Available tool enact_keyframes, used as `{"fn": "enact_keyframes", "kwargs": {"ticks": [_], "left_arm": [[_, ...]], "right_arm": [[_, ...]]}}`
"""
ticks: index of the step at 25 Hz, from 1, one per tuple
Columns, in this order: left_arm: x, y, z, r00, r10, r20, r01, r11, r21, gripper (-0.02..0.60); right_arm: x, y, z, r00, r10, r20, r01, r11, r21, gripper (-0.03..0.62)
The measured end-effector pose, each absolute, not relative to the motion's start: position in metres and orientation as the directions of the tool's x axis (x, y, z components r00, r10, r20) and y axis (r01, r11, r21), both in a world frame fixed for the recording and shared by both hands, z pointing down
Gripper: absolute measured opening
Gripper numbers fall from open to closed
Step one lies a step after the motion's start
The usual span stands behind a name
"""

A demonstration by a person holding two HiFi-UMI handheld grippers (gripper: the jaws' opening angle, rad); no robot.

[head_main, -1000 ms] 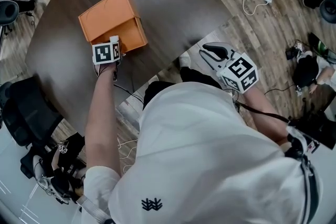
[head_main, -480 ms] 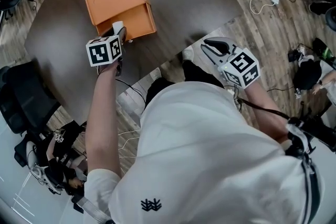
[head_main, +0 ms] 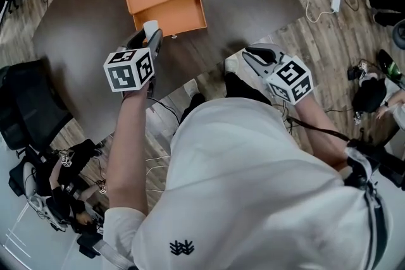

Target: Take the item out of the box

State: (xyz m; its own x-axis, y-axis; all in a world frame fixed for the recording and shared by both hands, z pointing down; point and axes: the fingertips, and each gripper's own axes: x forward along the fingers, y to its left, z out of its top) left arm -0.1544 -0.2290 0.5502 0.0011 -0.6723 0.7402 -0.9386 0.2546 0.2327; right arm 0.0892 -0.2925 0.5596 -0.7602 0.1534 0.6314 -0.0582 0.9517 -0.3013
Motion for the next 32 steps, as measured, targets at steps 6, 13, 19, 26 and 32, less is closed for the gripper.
{"fn": "enact_keyframes", "kwargs": {"ticks": [6,13,19,26,32], "left_arm": [[-0.155,-0.186,0.523,0.014,-0.733,0.68,-0.941,0.22,0.256,0.176],[-0.138,-0.14,0.488,0.044,-0.787,0.616,-0.94,0.177,0.293,0.176],[-0.128,-0.118,0.459,0.073,-0.822,0.566,-0.943,0.129,0.308,0.176],[-0.116,-0.086,0.442,0.111,-0.837,0.536,-0.952,0.065,0.299,0.175],[-0.106,-0.059,0.438,0.166,-0.851,0.499,-0.945,0.008,0.327,0.175]], "right_arm": [[0.066,-0.247,0.553,-0.76,0.147,0.633,-0.035,0.963,-0.266,0.038],[0.057,-0.211,0.533,-0.766,0.126,0.63,-0.034,0.971,-0.236,0.031],[0.043,-0.193,0.515,-0.772,0.106,0.626,-0.031,0.979,-0.203,0.026],[0.026,-0.163,0.497,-0.783,0.078,0.617,-0.031,0.986,-0.163,0.02],[0.018,-0.137,0.492,-0.791,0.059,0.609,-0.045,0.987,-0.153,0.011]]}}
